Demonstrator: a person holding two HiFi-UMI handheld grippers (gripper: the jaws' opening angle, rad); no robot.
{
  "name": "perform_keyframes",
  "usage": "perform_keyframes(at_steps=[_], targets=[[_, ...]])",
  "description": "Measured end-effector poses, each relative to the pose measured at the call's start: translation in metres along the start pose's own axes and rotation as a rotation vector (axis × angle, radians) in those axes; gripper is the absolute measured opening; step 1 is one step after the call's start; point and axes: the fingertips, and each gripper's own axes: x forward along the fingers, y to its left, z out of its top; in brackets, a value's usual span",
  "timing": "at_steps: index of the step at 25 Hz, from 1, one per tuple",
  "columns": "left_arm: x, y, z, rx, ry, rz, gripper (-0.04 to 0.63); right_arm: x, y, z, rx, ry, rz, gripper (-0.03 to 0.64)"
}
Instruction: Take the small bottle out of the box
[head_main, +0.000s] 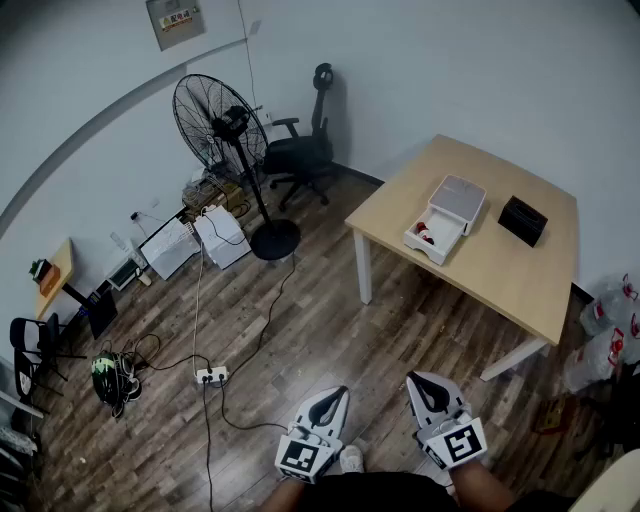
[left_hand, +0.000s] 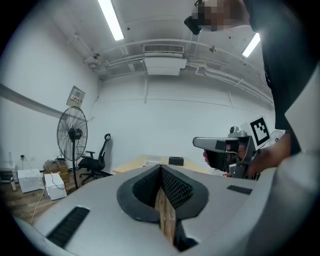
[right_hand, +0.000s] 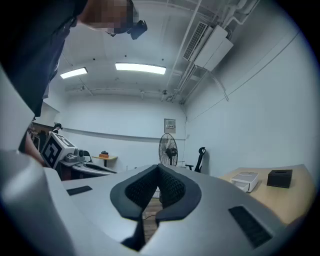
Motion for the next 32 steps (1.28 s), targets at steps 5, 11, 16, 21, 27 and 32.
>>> perform_keyframes(at_steps=[5, 11, 16, 21, 27, 32], targets=[[0.0, -0.004, 0.007, 0.002, -0.018, 0.021, 0.011, -0.005, -0.005, 0.0, -0.014, 0.006, 0.011, 0.012], [-0.003, 0.005, 0.009, 0.013, -0.021, 0.035, 0.011, 0.004, 0.0, 0.005, -0.008, -0.019, 0.017, 0.012], [-0.011, 0.017, 0.01, 0.009, -0.036, 0.035, 0.009, 0.013, 0.01, 0.01, 0.049, -0.066, 0.044, 0.012], [-0.025, 0.031, 0.011, 0.005, -0.053, 0.019, 0.009, 0.028, 0.028, 0.013, 0.031, -0.077, 0.028, 0.012], [-0.026, 0.044, 0.013, 0.035, -0.068, -0.023, 0.011, 0.045, 0.03, 0.014, 0.006, -0.095, -0.012, 0.012], [-0.017, 0.056, 0.034, 0.029, -0.115, -0.025, 0.009, 0.058, 0.02, 0.012, -0.006, -0.08, -0.034, 0.014]])
